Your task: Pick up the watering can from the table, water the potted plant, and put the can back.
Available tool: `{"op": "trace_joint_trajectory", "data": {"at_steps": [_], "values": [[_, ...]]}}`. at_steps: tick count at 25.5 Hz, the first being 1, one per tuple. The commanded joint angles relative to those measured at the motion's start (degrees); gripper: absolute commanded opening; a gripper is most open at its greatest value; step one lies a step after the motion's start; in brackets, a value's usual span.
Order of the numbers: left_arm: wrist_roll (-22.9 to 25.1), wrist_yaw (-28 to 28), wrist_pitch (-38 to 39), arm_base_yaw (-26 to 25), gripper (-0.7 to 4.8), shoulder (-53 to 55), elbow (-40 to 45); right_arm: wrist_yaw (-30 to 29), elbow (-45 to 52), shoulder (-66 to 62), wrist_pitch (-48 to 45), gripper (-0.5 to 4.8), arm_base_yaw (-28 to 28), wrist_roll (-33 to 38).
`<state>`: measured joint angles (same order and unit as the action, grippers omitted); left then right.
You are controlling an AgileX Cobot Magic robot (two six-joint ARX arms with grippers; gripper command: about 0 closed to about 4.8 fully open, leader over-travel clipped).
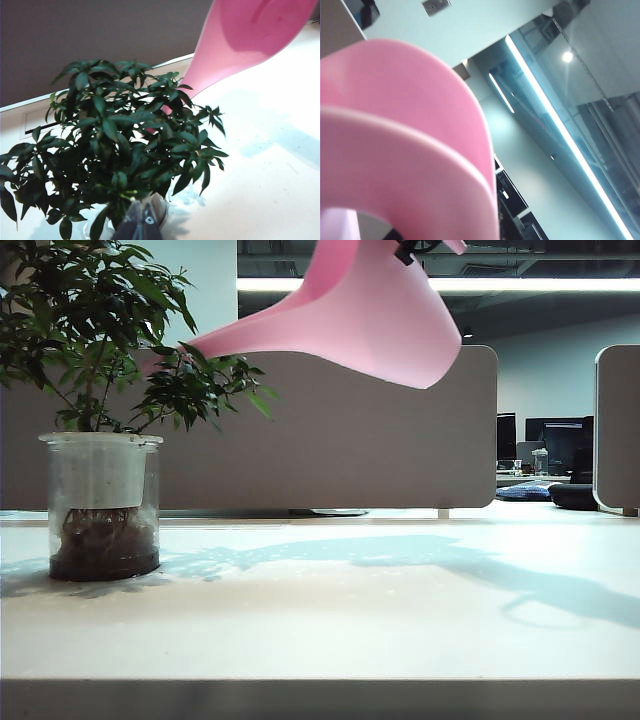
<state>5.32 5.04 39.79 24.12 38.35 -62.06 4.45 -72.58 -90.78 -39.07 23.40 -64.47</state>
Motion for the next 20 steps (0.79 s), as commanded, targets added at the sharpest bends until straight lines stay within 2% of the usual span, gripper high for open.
{"op": "trace_joint_trajectory", "data": {"at_steps": [1, 13, 20], "values": [[-0.2, -0.3, -0.3, 0.0, -0.05, -0.1, -0.3, 0.2, -0.6, 0.6, -2.7, 1.43, 0.0, -0.1], [-0.2, -0.3, 0.4, 0.0, -0.05, -0.1, -0.3, 1.6, -0.6, 0.6, -2.2, 1.43, 0.0, 0.0], [-0.2, -0.3, 0.4, 0.0, -0.05, -0.1, -0.3, 6.3, -0.5, 0.6, 5.0, 1.44, -0.5, 7.7]]}}
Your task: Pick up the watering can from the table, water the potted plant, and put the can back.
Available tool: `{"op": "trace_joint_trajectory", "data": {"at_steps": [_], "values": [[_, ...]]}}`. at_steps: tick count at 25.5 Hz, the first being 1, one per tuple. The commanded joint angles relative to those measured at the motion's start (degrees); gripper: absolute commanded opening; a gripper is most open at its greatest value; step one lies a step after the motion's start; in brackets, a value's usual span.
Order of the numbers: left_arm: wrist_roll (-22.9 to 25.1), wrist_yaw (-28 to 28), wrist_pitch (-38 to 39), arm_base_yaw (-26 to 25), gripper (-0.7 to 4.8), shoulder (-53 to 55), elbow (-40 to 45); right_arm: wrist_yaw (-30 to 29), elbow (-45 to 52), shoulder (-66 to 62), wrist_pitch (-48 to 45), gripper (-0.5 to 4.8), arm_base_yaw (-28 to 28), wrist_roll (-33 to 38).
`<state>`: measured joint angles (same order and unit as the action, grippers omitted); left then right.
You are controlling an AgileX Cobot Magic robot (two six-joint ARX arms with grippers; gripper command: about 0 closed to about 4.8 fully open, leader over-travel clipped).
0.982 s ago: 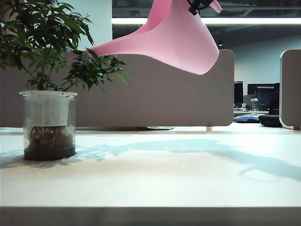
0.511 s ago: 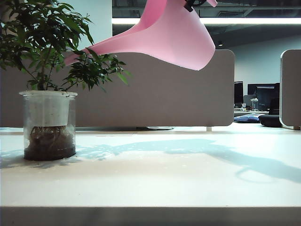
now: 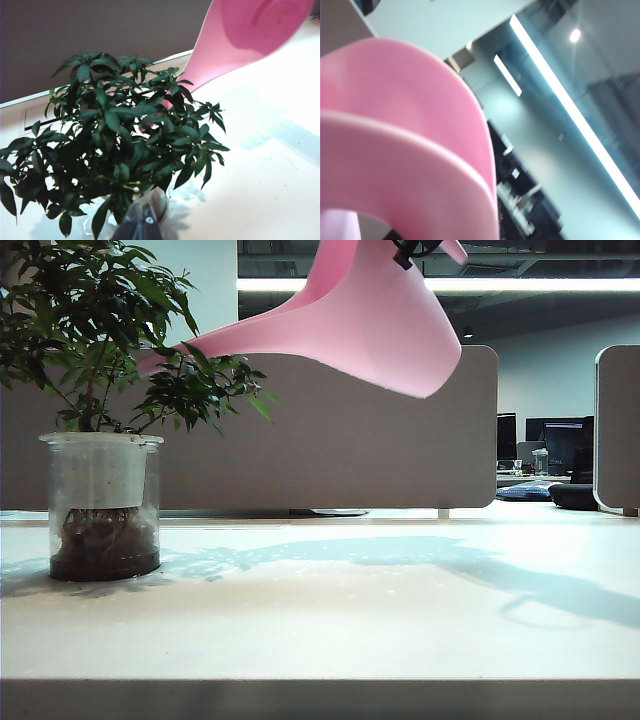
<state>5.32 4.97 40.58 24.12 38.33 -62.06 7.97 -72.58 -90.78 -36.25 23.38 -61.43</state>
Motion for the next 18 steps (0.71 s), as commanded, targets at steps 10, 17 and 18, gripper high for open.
{"op": "trace_joint_trajectory", "data": {"at_steps": [10, 17, 18], "values": [[-0.2, -0.2, -0.4, 0.0, -0.05, -0.9, -0.3, 4.1, -0.5, 0.2, 8.3, 1.44, -9.2, 36.1], [-2.5, 0.0, -0.4, 0.0, -0.05, -1.2, -0.3, -4.8, 1.4, -0.8, 12.6, 1.44, -18.4, 65.7], [-2.6, 0.0, -0.4, 0.0, -0.05, -1.2, -0.3, -5.4, 2.1, -1.1, 11.7, 1.43, -19.0, 67.5]]}}
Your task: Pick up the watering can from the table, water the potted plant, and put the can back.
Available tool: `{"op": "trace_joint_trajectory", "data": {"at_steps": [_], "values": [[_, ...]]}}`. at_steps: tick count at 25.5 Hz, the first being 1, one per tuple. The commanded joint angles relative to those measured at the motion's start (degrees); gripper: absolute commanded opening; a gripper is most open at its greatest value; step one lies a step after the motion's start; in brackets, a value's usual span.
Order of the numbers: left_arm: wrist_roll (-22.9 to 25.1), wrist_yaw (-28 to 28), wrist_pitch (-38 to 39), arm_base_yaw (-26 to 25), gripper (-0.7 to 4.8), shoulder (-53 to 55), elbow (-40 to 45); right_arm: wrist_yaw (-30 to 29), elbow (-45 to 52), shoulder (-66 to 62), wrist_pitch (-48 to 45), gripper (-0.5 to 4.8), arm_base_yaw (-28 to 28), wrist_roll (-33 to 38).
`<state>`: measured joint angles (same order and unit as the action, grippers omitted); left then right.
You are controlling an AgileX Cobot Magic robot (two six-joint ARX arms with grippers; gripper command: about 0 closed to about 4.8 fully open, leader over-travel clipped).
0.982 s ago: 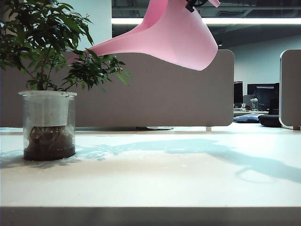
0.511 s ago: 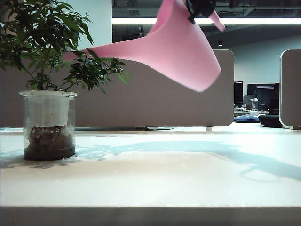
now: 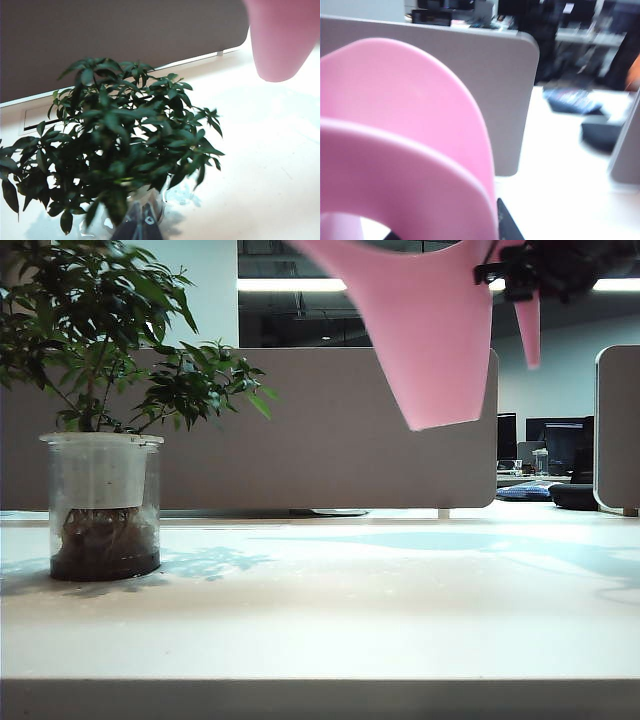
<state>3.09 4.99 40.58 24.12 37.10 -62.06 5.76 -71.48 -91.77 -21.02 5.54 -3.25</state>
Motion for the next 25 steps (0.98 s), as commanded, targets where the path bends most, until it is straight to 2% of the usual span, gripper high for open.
{"op": "trace_joint_trajectory", "data": {"at_steps": [1, 5, 11, 20, 25], "values": [[-0.3, 0.1, -0.4, 0.0, -0.05, 0.0, -0.3, -3.2, 2.1, -0.2, -4.1, 1.43, -1.8, 10.8], [-0.3, 0.4, -0.4, 0.0, -0.05, 0.1, -0.3, -3.2, 6.6, 0.0, -4.9, 1.16, -2.3, 11.2], [-0.3, 0.4, -0.3, 0.0, -0.05, 0.0, -0.3, -3.5, 14.7, 1.3, -7.6, 1.16, -1.0, 11.2], [-0.3, 0.4, 0.3, 0.0, -0.05, 0.0, -0.3, 0.6, 24.7, 1.3, -17.4, 1.16, 1.5, 8.5], [-0.3, 0.4, 1.4, 0.0, -0.05, 0.0, -0.3, 0.8, 29.8, 1.2, -24.2, 1.16, 2.2, 7.5]]}}
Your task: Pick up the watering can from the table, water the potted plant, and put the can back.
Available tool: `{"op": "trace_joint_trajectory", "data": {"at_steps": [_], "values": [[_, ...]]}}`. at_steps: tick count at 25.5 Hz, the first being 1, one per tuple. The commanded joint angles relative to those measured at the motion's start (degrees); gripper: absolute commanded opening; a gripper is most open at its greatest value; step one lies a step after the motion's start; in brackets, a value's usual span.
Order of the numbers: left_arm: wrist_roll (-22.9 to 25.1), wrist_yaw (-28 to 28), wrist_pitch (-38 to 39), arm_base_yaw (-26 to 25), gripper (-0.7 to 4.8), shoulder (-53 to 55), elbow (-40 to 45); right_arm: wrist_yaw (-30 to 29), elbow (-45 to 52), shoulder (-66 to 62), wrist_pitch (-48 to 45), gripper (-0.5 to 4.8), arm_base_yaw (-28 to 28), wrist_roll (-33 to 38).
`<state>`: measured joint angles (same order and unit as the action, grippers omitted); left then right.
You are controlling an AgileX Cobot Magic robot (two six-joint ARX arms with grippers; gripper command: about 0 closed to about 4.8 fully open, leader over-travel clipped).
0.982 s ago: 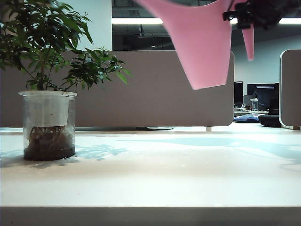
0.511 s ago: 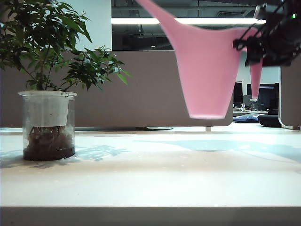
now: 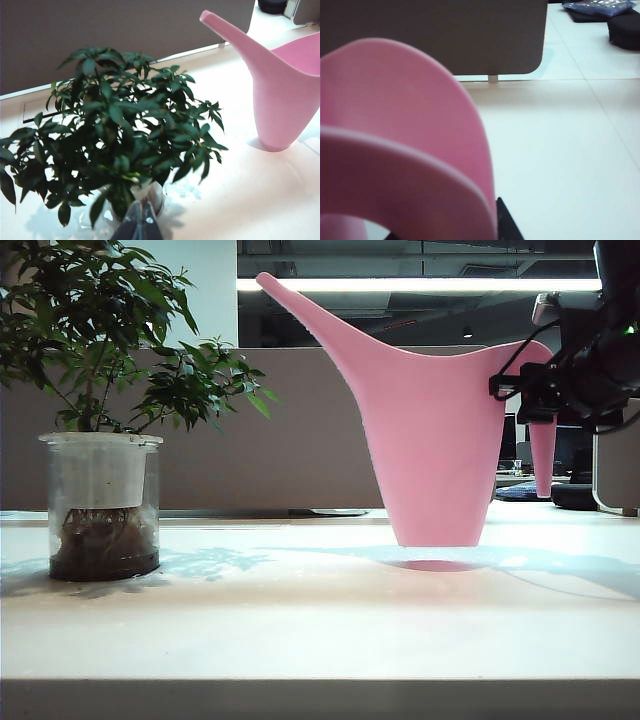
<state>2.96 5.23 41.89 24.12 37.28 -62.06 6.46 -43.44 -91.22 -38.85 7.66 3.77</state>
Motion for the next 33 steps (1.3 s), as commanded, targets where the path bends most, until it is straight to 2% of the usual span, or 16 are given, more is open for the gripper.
{"op": "trace_joint_trajectory", "data": {"at_steps": [1, 10, 14, 19, 27, 33], "values": [[-0.2, 0.1, 0.1, 0.0, -0.05, -0.1, -0.3, 0.1, 2.1, 0.7, -6.3, 1.16, 0.1, 0.5], [-0.2, 0.1, 0.1, 0.0, -0.05, -0.1, -0.3, 0.0, 4.0, 0.7, -5.9, 1.18, 0.1, 0.5], [-0.2, 0.1, 0.1, 0.0, -0.05, -0.1, -0.3, -0.1, 4.3, 0.7, -3.5, 1.94, 0.1, 0.5], [-0.2, 0.1, 0.1, 0.0, -0.05, -0.1, -0.3, -0.2, 4.3, 1.1, -0.2, 2.21, 0.1, 0.5], [-0.2, 0.1, 0.1, 0.0, -0.05, -0.1, -0.3, -0.4, 4.4, 5.8, 7.3, 2.21, 0.1, 0.4], [-0.2, 0.1, 0.0, 0.0, -0.05, -0.1, -0.3, -3.7, 4.3, 11.8, 15.3, 2.22, 0.1, 0.5]]}}
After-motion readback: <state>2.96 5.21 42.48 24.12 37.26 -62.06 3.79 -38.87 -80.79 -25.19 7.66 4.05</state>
